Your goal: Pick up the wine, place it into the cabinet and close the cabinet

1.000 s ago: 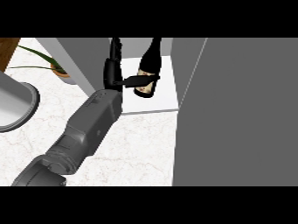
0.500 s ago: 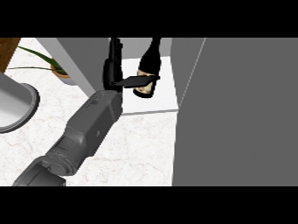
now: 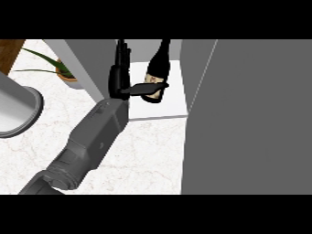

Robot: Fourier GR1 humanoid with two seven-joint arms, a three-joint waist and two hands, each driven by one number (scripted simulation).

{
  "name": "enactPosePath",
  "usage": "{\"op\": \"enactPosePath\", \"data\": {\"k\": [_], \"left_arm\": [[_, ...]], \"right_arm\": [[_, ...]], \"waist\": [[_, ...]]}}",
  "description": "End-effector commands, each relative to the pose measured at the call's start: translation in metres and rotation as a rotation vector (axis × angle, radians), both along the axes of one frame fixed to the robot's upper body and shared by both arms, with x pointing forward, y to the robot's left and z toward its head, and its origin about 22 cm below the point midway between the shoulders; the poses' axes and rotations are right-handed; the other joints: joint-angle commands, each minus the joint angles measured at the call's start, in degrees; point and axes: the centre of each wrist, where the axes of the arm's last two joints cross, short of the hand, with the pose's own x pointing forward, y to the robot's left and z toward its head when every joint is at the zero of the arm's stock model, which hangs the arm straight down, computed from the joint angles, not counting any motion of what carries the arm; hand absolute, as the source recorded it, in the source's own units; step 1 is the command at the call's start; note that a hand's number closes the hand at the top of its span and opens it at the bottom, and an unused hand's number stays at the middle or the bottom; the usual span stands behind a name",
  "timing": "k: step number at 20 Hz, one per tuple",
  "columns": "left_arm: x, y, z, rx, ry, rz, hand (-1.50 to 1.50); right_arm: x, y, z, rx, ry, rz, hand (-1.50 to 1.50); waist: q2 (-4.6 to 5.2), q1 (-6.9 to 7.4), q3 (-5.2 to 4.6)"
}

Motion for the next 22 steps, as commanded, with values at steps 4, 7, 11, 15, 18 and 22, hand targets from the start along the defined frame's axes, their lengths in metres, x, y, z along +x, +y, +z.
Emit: {"op": "enactPosePath", "data": {"k": [4, 7, 11, 15, 18, 22], "left_arm": [[-0.036, -0.011, -0.024, -0.041, 0.068, -0.003, -1.50], [-0.061, -0.025, -0.034, -0.025, 0.078, 0.001, -1.50], [-0.095, -0.047, -0.035, -0.040, 0.053, -0.023, -1.50], [-0.118, -0.057, -0.031, -0.005, 0.018, -0.028, -1.50], [-0.146, -0.066, -0.011, -0.040, 0.015, -0.063, -1.50], [-0.166, -0.066, -0.016, -0.084, 0.002, -0.053, -1.50]], "right_arm": [[-0.004, -0.008, 0.006, -0.005, -0.022, -0.025, -1.50], [-0.026, -0.004, 0.012, 0.024, -0.030, -0.027, -1.50], [-0.011, -0.013, 0.006, 0.006, -0.036, -0.059, -1.50], [-0.027, -0.018, 0.018, 0.007, -0.045, -0.083, -1.50], [-0.016, -0.012, 0.018, 0.000, -0.033, -0.100, -1.50], [-0.021, -0.016, 0.021, -0.003, -0.021, -0.077, -1.50]], "waist": [[-0.47, 1.75, 0.05], [-0.55, 1.44, 0.03], [-0.30, 2.65, 0.05], [-0.42, 3.50, 0.06], [-0.62, 4.56, 0.06], [-0.38, 4.04, 0.05]]}}
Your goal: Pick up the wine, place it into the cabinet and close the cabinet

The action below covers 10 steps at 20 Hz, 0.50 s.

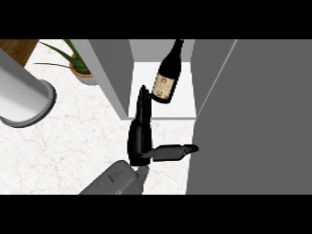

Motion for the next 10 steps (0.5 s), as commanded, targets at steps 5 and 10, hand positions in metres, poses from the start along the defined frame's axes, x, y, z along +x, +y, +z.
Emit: {"op": "enactPosePath", "data": {"k": [5, 10], "left_arm": [[-0.044, 0.027, 0.020, -0.018, -0.010, 0.060, -1.50], [-0.085, 0.016, 0.041, -0.039, -0.013, 0.070, -1.50]], "right_arm": [[-0.020, -0.007, 0.001, 0.010, -0.051, 0.020, -1.50], [-0.023, -0.012, 0.007, 0.014, -0.035, 0.023, -1.50]], "waist": [[0.10, 0.19, 0.02], [0.09, 0.15, 0.02]]}}
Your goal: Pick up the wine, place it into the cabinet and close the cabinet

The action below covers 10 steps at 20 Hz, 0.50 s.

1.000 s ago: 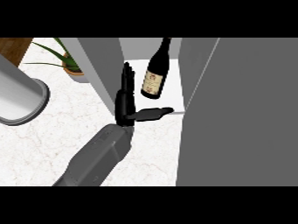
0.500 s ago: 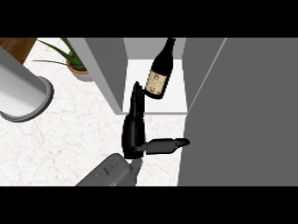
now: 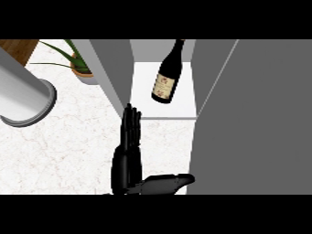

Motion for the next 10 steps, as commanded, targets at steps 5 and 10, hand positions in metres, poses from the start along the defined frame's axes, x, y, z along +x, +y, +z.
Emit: {"op": "enactPosePath", "data": {"k": [5, 10], "left_arm": [[-0.038, 0.035, 0.015, -0.036, -0.023, -0.032, -1.50], [-0.067, 0.049, 0.027, -0.021, -0.030, -0.077, -1.50]], "right_arm": [[-0.016, -0.012, 0.005, 0.022, -0.007, 0.089, -1.50], [-0.017, 0.004, -0.001, 0.007, 0.045, 0.178, 1.50]], "waist": [[0.12, -0.15, 0.00], [0.02, 0.00, 0.00]]}}
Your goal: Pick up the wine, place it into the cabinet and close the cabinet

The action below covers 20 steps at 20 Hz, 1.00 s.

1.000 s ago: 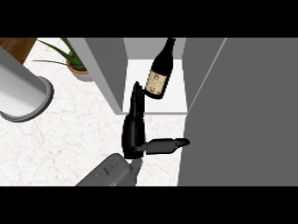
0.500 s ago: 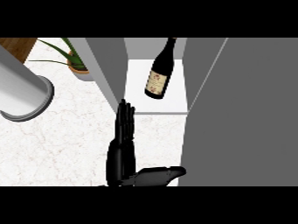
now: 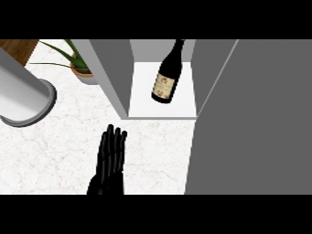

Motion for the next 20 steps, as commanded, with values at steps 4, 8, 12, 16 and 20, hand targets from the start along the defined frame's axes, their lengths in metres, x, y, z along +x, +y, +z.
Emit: {"op": "enactPosePath", "data": {"k": [4, 8, 12, 16, 20], "left_arm": [[-0.021, 0.044, 0.014, 0.013, -0.004, -0.080, -1.50], [-0.039, 0.073, 0.035, 0.032, -0.009, -0.103, -1.50], [-0.034, 0.075, 0.019, 0.034, -0.020, -0.057, -1.50], [-0.036, 0.102, 0.042, 0.035, -0.063, -0.044, -1.50], [-0.025, 0.125, 0.049, 0.018, -0.053, -0.006, -1.50]], "right_arm": [[-0.028, -0.010, 0.012, -0.024, -0.006, 0.147, 1.50], [-0.025, 0.001, 0.006, -0.052, 0.007, 0.156, 1.50], [-0.033, 0.002, -0.003, 0.024, 0.088, 0.248, 1.50], [-0.028, 0.019, -0.007, 0.058, 0.164, 0.311, 1.50], [-0.057, 0.025, -0.004, 0.081, 0.209, 0.372, 1.50]], "waist": [[-0.02, -0.27, 0.00], [-0.06, 0.19, -0.03], [-0.06, -0.22, -0.03], [-0.05, 0.39, -0.06], [-0.23, -0.48, -0.09]]}}
